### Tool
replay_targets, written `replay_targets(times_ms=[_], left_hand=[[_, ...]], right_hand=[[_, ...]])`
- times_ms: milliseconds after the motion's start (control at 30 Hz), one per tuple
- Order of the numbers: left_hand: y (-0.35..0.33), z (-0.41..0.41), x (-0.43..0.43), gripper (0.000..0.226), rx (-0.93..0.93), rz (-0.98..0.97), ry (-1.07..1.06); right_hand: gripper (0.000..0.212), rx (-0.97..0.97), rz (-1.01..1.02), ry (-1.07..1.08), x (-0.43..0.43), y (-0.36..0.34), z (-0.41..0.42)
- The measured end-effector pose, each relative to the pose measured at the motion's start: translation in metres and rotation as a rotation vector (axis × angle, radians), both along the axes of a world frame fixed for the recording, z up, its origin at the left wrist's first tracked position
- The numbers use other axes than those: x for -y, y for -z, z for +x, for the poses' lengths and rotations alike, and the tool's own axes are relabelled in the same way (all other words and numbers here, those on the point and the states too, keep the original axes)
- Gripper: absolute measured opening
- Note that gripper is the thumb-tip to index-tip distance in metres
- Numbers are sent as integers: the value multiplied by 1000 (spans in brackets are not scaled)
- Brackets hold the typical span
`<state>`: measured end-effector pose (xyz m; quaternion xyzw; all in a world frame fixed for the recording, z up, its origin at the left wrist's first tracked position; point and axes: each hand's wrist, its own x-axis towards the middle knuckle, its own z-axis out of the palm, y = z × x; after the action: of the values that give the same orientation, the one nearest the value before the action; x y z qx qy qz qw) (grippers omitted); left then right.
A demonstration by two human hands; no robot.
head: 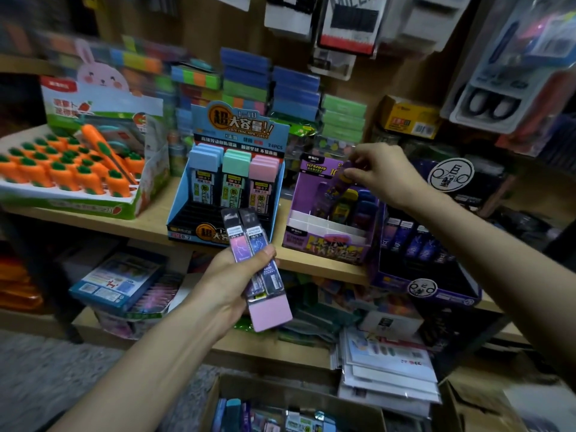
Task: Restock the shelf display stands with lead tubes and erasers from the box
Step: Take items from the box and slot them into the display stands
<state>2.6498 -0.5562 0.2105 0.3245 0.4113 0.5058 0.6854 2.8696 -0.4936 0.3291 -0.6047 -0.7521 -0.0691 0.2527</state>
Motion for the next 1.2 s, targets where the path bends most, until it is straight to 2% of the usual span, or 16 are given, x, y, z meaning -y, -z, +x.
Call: replay_targets(times_ms=[167, 267, 467, 600, 667, 700, 833, 933, 1067, 1200], left_hand=[[-1, -5, 2, 11, 26, 25, 11], [-2, -6, 4, 8, 23, 50, 33], [-1, -5, 8, 8, -13, 105, 77], [1, -3, 12, 7, -66, 146, 111], [2, -1, 14, 8, -112, 170, 137], [3, 1, 14, 8, -133, 182, 151], [7, 18, 19, 5, -177, 229, 242], [9, 35, 27, 13, -137, 237, 330], [11, 56, 33, 22, -131, 223, 437], [14, 80, 33, 32, -136, 185, 473]], right_hand=[[23, 173, -26, -8, -13, 19, -13], [28, 191, -9, 32, -19, 33, -14], [20, 244, 83, 36, -17, 50, -16], [23, 263, 171, 29, 0, 47, -22], [20, 130, 178, -34, 17, 47, -29], [18, -6, 116, -79, 27, 47, -33], [12, -609, -332, -236, 72, 58, -48], [13, -894, -455, -200, 92, 69, -45], [12, -1140, -509, -114, 104, 77, -25], [19, -1266, -484, 4, 108, 76, 3]])
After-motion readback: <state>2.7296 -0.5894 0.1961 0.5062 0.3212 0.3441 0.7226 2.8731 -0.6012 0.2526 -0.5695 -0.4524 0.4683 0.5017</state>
